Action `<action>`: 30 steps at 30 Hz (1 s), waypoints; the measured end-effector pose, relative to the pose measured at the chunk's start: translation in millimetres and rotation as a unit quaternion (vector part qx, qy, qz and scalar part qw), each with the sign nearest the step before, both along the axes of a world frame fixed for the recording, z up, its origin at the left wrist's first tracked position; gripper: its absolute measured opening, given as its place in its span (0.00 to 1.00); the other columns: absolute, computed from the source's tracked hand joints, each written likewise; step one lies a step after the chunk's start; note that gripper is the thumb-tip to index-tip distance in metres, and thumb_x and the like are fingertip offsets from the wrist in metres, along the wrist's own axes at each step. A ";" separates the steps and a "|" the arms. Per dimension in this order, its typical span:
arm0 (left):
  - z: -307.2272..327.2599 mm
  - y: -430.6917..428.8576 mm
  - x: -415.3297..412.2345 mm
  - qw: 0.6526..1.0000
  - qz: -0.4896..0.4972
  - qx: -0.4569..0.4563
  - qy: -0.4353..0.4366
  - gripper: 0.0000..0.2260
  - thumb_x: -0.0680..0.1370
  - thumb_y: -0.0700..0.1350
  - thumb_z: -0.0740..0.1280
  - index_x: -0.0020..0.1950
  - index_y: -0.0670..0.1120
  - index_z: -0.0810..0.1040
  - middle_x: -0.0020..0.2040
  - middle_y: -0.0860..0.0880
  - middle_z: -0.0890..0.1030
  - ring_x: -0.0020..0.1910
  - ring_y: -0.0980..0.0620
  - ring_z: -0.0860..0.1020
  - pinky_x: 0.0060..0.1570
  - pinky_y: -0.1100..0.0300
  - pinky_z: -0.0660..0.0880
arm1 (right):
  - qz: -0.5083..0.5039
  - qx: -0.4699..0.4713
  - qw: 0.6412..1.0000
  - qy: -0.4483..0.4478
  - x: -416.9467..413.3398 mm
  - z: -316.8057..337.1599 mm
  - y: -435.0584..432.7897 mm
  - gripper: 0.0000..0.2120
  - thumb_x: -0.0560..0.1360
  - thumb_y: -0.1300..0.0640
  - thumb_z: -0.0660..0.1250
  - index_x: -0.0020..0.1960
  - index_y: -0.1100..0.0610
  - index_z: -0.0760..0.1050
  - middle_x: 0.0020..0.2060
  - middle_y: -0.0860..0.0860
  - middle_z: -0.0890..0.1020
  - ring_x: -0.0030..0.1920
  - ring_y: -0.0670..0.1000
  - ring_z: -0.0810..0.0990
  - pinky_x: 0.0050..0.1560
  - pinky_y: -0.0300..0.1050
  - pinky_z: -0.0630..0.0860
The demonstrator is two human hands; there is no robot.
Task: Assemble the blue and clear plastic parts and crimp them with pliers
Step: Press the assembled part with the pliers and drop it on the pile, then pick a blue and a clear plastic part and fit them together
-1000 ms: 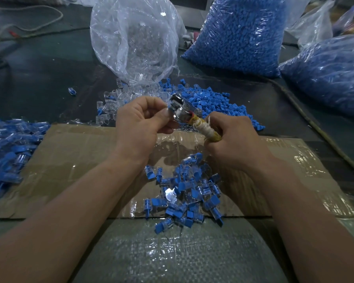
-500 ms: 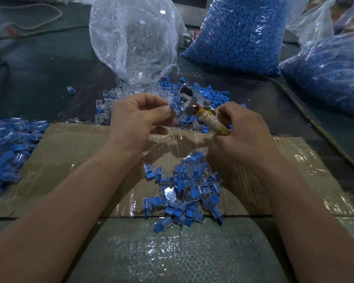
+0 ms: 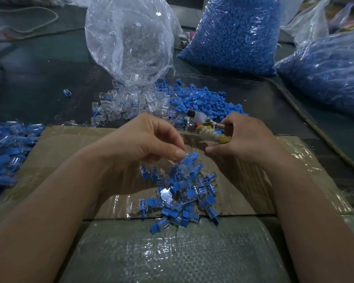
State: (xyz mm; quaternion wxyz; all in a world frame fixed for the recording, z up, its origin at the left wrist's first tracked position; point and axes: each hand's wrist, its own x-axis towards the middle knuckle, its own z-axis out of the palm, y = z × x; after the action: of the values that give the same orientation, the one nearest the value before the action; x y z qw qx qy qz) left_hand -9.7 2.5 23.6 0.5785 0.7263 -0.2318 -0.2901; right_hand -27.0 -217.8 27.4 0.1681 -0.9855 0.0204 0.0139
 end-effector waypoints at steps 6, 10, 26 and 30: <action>-2.3 -0.9 -1.6 0.995 0.097 -0.030 -0.002 0.07 0.64 0.49 0.72 0.36 0.46 0.82 0.32 0.48 0.82 0.22 0.57 0.68 0.22 0.65 0.65 | 0.018 0.011 0.999 0.030 -0.4 1.4 2.2 0.30 0.57 0.38 0.75 0.50 0.47 0.65 0.41 0.42 0.71 0.44 0.47 0.71 0.42 0.43 0.66; -7.4 -0.2 9.3 0.948 0.309 -0.072 -0.024 0.04 0.71 0.41 0.69 0.37 0.44 0.79 0.28 0.50 0.80 0.20 0.60 0.68 0.20 0.70 0.65 | 0.032 0.021 0.998 0.055 -0.7 0.9 2.6 0.28 0.57 0.40 0.76 0.49 0.45 0.66 0.41 0.39 0.71 0.42 0.42 0.70 0.38 0.42 0.66; -12.2 -6.1 10.0 0.935 0.349 -0.064 -0.016 0.03 0.73 0.38 0.68 0.39 0.42 0.78 0.27 0.51 0.79 0.21 0.59 0.71 0.18 0.69 0.64 | 0.098 0.026 0.989 0.105 -5.0 5.5 -1.2 0.36 0.45 0.28 0.63 0.50 0.42 0.66 0.44 0.37 0.67 0.44 0.39 0.67 0.39 0.37 0.64; -16.7 -6.4 10.9 0.931 0.359 -0.055 -0.032 0.03 0.73 0.39 0.69 0.39 0.42 0.79 0.28 0.50 0.80 0.22 0.59 0.71 0.19 0.69 0.65 | 0.092 0.036 0.993 0.070 -4.0 6.1 0.2 0.28 0.58 0.27 0.59 0.48 0.45 0.71 0.42 0.38 0.69 0.43 0.40 0.69 0.38 0.37 0.65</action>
State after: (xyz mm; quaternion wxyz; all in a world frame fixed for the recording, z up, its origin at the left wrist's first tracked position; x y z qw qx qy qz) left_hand 1.2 -3.9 6.9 0.6751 0.7372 0.0102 -0.0269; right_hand -31.1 -217.6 33.5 0.1993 -0.9731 -0.0588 0.0991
